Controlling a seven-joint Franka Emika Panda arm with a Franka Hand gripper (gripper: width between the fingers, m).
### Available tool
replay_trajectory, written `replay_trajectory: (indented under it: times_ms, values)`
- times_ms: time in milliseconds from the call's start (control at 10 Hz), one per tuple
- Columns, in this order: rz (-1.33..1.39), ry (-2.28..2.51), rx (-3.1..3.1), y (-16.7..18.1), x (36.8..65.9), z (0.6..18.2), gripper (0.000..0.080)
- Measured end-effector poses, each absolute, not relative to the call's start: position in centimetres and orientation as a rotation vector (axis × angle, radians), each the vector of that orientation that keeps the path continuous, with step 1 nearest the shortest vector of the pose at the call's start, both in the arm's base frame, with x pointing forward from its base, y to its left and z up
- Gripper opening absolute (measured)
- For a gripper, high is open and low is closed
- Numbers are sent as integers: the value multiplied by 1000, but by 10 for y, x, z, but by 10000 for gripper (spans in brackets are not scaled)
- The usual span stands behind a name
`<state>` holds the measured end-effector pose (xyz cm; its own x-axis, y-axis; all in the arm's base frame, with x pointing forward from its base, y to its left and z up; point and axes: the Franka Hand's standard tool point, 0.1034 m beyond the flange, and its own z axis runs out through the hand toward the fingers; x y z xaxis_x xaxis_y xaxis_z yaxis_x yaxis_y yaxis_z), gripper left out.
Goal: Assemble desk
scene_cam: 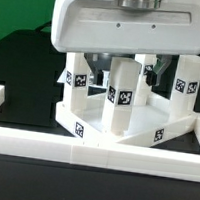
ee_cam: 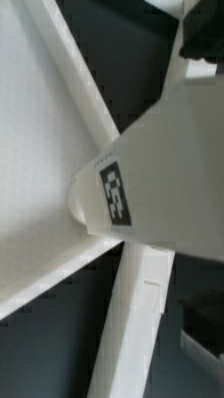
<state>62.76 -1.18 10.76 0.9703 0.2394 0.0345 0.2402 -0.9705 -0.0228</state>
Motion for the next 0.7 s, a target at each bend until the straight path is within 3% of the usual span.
replay_trajectory:
  times_ms: [300,700]
  values:
    - [-50,-375,-3092,-12,628,107,289]
    - [-49,-331,-3097,-12,628,107,290]
